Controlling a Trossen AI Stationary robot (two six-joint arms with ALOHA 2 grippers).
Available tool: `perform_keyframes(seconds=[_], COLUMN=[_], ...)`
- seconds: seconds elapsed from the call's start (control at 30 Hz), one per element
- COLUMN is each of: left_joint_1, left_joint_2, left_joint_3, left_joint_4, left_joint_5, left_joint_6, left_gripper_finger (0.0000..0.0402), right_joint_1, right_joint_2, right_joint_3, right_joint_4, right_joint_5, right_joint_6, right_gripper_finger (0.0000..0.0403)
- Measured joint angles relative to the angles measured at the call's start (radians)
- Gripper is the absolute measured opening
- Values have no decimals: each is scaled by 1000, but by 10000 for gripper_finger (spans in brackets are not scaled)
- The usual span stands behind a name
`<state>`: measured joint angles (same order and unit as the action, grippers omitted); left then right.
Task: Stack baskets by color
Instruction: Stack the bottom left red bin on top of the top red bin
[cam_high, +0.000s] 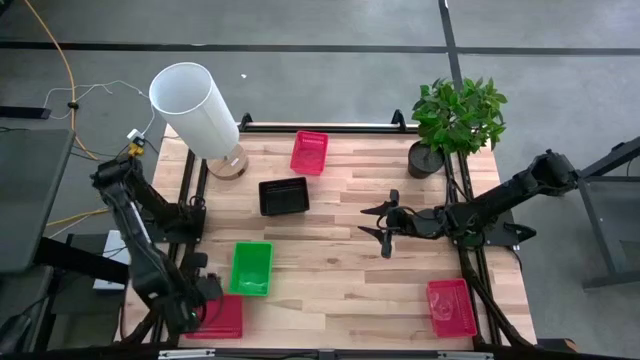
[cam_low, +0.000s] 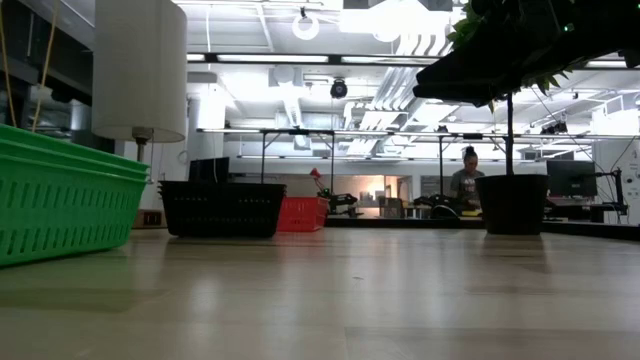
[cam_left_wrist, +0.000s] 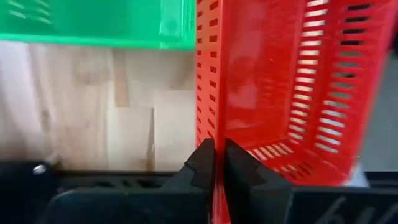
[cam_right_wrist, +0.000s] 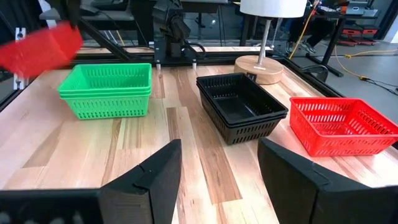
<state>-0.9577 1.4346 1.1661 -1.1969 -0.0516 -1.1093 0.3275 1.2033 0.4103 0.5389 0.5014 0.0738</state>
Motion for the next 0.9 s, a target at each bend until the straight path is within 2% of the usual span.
perform_keyframes(seconds=[0.07, 0.13, 0.27, 0.43, 0.57, 0.7, 0.83, 0.9], left_joint_1=[0, 4, 54, 249, 431, 584, 732, 801], left_joint_2=[-30, -57, -98, -95, -68, -80, -116, -119], left_joint_3=[74, 140, 226, 239, 215, 46, -216, -329], left_joint_4=[-57, -105, -117, -101, 51, 383, 872, 1114], left_joint_5=[-46, -136, -462, -771, -928, -927, -701, -628], left_joint_6=[-13, -7, 119, 330, 446, 610, 705, 732], left_gripper_finger=[3, 2, 1, 1, 0, 0, 0, 0], right_joint_1=[0, 0, 0, 0, 0, 0, 0, 0], right_joint_2=[0, 0, 0, 0, 0, 0, 0, 0], right_joint_3=[0, 0, 0, 0, 0, 0, 0, 0], right_joint_4=[-4, -4, -4, -4, -4, -4, -10, -16], right_joint_5=[0, 0, 0, 0, 0, 0, 0, 1], right_joint_6=[0, 0, -2, 15, 33, 32, 31, 31], right_gripper_finger=[199, 199, 199, 199, 199, 199, 199, 199])
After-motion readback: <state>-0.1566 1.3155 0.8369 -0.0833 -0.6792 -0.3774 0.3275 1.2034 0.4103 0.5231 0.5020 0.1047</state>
